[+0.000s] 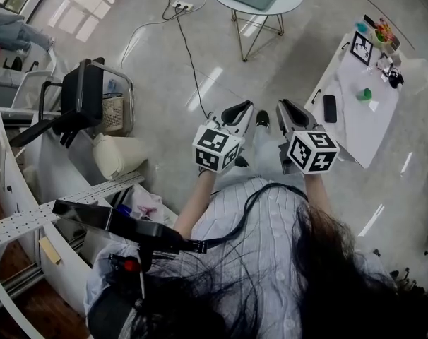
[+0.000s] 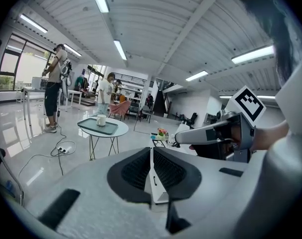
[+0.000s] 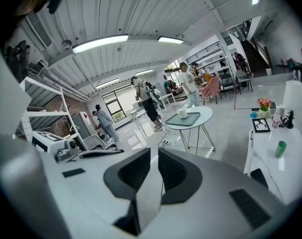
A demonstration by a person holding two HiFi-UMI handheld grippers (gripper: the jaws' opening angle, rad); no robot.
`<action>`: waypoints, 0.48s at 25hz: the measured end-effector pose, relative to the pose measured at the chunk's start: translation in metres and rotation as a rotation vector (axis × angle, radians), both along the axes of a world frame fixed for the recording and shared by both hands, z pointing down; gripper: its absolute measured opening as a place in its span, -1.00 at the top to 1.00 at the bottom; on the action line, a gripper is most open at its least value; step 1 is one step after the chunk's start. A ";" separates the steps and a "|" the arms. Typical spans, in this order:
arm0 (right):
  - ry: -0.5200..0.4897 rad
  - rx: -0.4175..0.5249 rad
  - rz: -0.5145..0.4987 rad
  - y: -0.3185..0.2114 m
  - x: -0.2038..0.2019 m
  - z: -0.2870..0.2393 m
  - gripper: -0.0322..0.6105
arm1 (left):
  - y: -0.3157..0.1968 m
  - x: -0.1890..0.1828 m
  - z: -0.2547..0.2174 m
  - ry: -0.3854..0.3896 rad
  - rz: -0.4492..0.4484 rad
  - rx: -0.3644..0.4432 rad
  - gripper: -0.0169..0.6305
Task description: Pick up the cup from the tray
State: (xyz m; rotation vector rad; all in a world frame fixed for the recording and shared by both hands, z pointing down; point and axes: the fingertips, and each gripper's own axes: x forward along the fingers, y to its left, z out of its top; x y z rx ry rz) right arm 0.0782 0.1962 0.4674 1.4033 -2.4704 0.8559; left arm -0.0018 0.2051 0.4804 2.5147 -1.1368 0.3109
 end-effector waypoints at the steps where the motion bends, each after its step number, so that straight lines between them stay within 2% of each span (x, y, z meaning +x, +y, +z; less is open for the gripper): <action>1: 0.000 0.002 -0.004 -0.010 -0.001 0.000 0.70 | -0.009 -0.001 0.001 -0.002 -0.003 -0.002 0.85; 12: 0.009 0.019 -0.063 -0.137 0.001 -0.014 0.70 | -0.138 0.007 -0.013 -0.008 -0.030 0.013 0.85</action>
